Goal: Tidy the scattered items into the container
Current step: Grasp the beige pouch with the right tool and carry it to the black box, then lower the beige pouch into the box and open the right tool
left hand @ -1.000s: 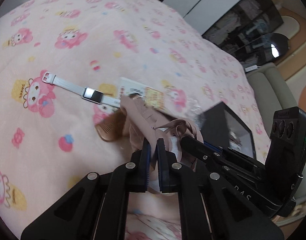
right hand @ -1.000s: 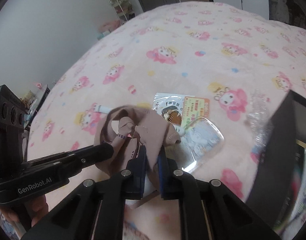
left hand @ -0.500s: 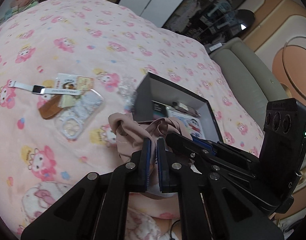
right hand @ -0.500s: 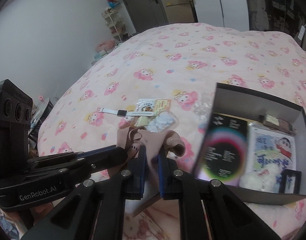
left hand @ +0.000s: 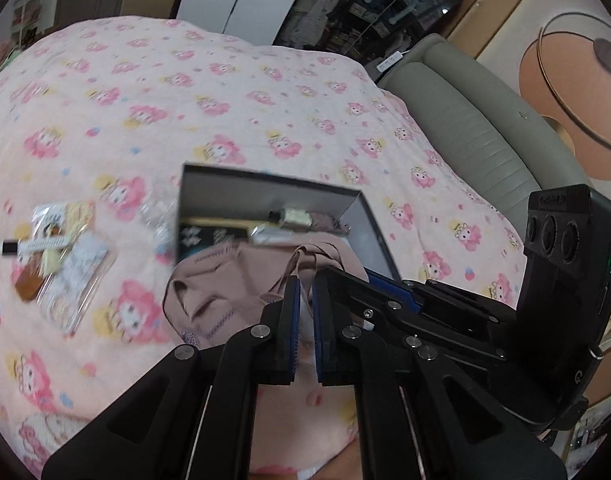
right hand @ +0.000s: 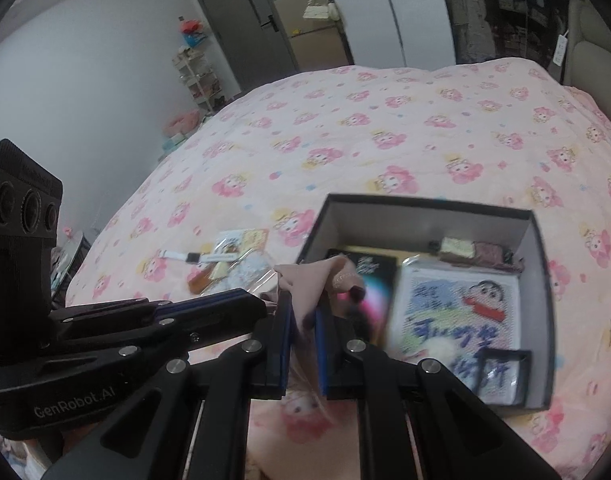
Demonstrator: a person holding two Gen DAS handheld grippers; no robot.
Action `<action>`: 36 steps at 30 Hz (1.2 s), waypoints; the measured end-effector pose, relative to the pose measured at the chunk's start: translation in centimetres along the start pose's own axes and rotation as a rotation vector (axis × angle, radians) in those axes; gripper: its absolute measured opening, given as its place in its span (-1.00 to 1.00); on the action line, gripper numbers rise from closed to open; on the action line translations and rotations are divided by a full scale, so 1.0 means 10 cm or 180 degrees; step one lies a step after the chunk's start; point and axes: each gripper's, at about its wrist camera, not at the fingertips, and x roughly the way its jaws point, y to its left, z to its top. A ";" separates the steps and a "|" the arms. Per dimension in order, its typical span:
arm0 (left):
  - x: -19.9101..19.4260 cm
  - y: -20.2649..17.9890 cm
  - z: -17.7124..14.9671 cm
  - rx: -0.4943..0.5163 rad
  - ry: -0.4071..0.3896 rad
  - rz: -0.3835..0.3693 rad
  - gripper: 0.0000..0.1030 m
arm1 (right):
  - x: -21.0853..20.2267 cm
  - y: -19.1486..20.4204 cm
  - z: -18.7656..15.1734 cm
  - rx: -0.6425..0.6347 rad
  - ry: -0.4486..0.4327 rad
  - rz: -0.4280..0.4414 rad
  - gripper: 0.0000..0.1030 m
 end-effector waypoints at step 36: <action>0.93 0.24 -0.12 -0.0043 0.0520 -0.0171 0.24 | 0.13 -0.58 0.27 0.0137 0.0085 0.0187 -0.82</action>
